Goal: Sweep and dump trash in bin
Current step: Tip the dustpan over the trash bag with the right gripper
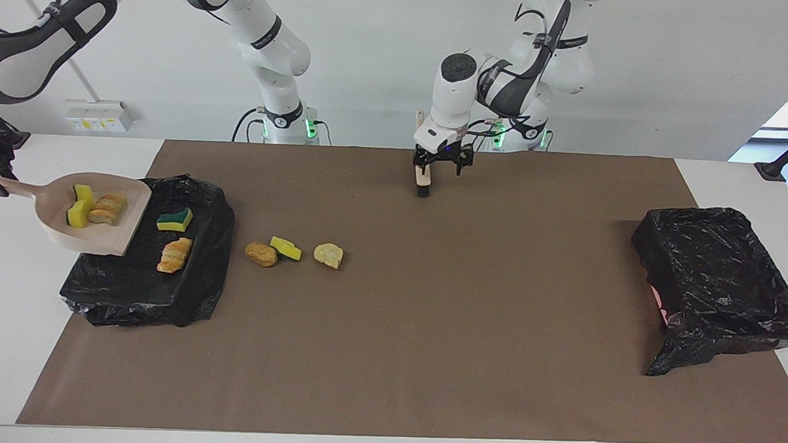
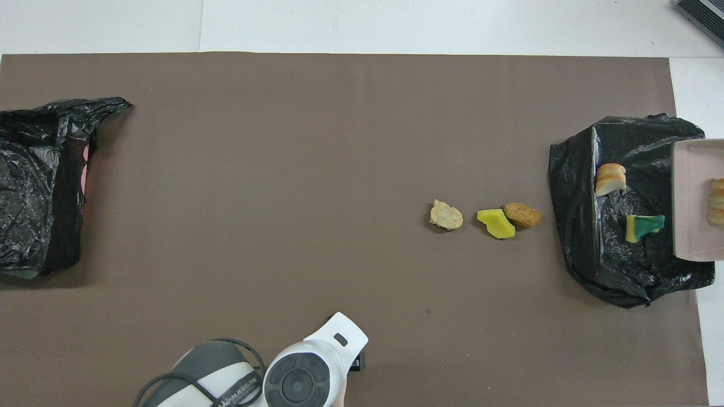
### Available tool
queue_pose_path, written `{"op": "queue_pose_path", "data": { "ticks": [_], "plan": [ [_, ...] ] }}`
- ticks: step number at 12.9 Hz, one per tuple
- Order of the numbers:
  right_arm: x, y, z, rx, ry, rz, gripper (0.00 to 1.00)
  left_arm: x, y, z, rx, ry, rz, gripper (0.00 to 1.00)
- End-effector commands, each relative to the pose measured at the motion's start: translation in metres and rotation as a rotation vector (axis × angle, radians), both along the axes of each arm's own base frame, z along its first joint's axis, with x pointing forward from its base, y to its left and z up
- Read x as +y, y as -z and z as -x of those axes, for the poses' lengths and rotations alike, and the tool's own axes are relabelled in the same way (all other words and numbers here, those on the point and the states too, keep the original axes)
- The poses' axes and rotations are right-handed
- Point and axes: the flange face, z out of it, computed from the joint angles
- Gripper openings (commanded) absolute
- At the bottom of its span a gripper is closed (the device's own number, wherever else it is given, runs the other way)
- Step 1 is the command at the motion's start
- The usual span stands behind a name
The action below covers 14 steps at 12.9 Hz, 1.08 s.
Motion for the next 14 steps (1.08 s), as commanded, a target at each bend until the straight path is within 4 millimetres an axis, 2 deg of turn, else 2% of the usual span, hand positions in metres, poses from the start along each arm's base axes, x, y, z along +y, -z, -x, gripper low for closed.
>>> {"op": "queue_pose_path", "data": {
  "ticks": [1, 2, 4, 5, 7, 9, 10, 11, 13, 14],
  "plan": [
    [0.009, 0.001, -0.006, 0.038, -0.083, 0.058, 0.0, 0.04, -0.043, -0.081, -0.076, 0.048, 0.011, 1.0],
    [0.018, -0.001, -0.013, 0.052, -0.108, 0.1, 0.0, 0.066, -0.067, -0.106, -0.115, 0.063, 0.028, 1.0],
    [0.035, -0.008, -0.028, 0.034, -0.133, 0.179, 0.0, 0.111, -0.117, -0.14, -0.131, 0.1, 0.02, 1.0],
    [0.04, -0.009, -0.032, 0.044, -0.137, 0.207, 0.0, 0.135, -0.15, -0.156, -0.135, 0.11, 0.015, 1.0],
    [0.057, -0.013, -0.043, 0.059, -0.163, 0.278, 0.0, 0.182, -0.201, -0.174, -0.172, 0.122, 0.011, 1.0],
    [0.087, -0.016, -0.059, 0.084, -0.194, 0.379, 0.0, 0.23, -0.238, -0.179, -0.169, 0.143, 0.005, 1.0],
    [0.091, -0.017, -0.061, 0.098, -0.189, 0.429, 0.0, 0.25, -0.259, -0.177, -0.156, 0.148, -0.004, 1.0],
    [0.099, -0.018, -0.065, 0.102, -0.195, 0.465, 0.0, 0.261, -0.276, -0.172, -0.139, 0.157, -0.008, 1.0],
    [0.112, -0.019, -0.07, 0.112, -0.204, 0.497, 0.0, 0.276, -0.292, -0.166, -0.108, 0.14, -0.007, 1.0],
    [0.112, -0.021, -0.07, 0.116, -0.204, 0.505, 0.0, 0.286, -0.289, -0.169, -0.093, 0.149, -0.003, 1.0]
  ]
}}
